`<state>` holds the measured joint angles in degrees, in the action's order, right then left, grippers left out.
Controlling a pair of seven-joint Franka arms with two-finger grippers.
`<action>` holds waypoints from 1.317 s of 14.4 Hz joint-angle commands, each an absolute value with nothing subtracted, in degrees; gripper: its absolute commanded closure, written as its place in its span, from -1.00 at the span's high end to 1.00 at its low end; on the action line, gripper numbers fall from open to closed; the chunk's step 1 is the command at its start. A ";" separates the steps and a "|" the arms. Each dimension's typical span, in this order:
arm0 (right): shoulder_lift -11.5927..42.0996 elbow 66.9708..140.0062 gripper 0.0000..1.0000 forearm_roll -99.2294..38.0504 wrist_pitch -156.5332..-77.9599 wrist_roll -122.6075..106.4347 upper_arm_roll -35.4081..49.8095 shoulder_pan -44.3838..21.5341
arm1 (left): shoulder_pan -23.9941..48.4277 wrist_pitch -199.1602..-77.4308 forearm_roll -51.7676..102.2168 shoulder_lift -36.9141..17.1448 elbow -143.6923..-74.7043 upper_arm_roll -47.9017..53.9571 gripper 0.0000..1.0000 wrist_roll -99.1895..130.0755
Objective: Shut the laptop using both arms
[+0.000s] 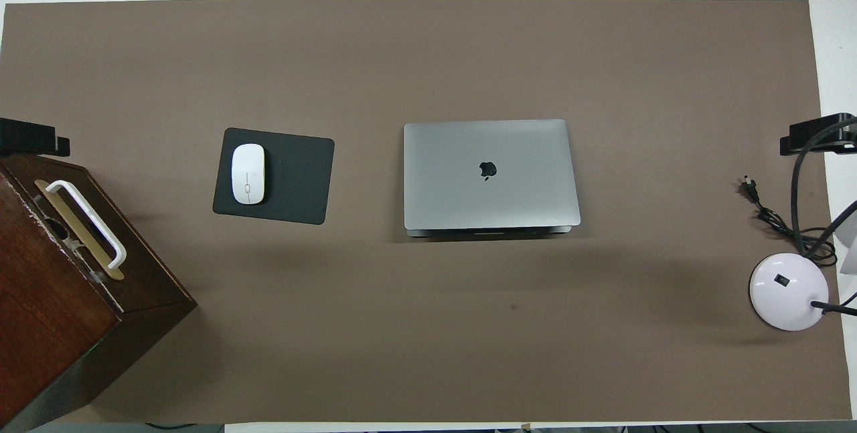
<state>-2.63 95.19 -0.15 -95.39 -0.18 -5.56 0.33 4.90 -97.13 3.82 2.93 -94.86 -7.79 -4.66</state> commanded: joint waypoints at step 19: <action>-3.25 95.36 1.00 0.53 -92.90 -1.49 -5.71 0.18 | 5.36 -97.29 -1.41 6.68 -101.60 -7.30 1.00 -1.14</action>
